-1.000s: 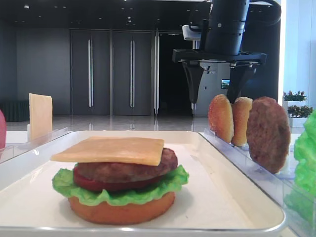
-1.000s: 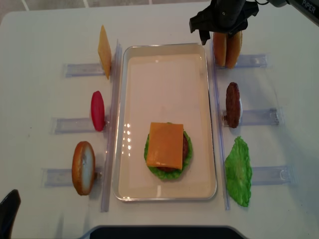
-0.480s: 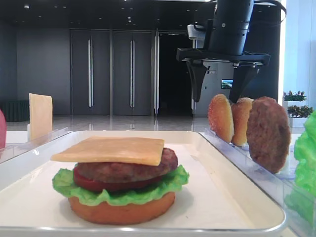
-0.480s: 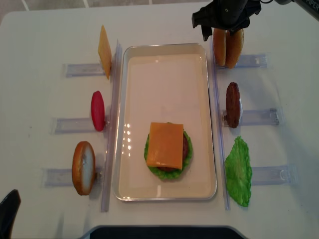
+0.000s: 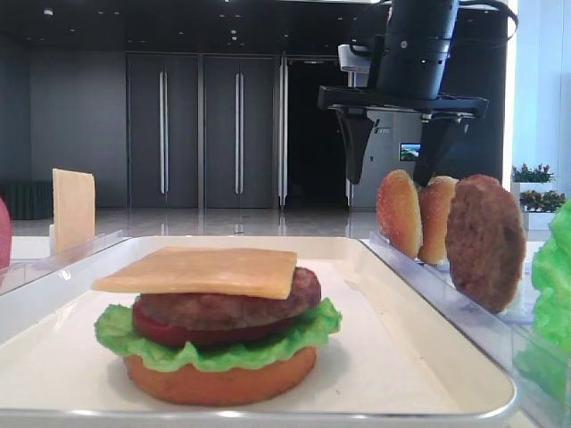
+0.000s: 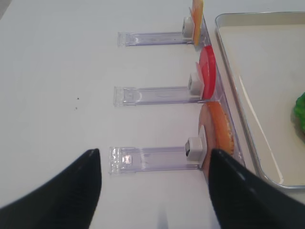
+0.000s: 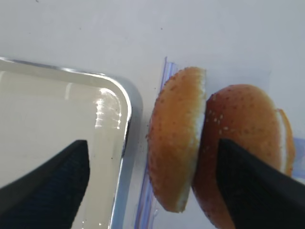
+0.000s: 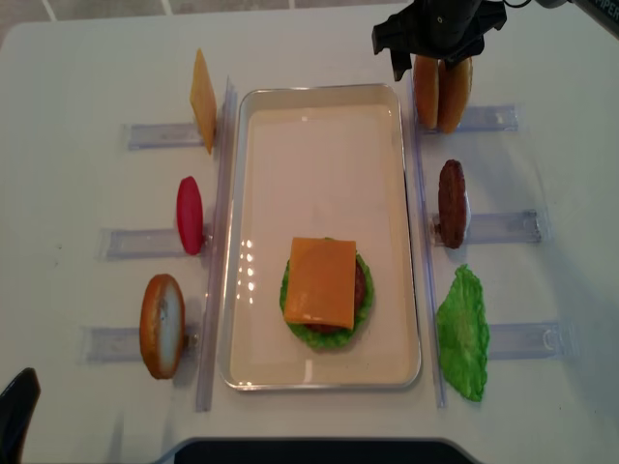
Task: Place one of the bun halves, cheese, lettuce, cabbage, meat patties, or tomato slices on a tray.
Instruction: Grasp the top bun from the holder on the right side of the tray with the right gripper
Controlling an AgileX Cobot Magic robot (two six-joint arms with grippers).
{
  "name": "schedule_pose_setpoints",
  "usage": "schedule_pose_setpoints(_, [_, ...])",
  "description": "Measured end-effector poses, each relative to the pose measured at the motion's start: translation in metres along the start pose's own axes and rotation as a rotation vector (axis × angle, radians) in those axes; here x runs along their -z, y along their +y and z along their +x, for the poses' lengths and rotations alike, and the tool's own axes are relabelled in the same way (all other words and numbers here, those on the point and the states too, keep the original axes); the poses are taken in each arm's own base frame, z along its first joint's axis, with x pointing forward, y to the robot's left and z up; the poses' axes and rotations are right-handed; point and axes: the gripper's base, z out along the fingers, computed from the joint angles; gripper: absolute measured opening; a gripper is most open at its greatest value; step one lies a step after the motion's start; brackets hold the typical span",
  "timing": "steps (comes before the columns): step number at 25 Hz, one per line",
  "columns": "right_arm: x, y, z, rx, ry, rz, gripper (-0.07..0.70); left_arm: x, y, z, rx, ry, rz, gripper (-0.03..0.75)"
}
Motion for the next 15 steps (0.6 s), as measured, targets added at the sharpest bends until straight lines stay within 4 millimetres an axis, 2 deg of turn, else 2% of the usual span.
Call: schedule_pose_setpoints(15, [-0.0003,0.0001,0.0007,0.002,0.013,-0.016,0.554,0.0,0.0,0.0,0.001,0.0,0.0,0.535])
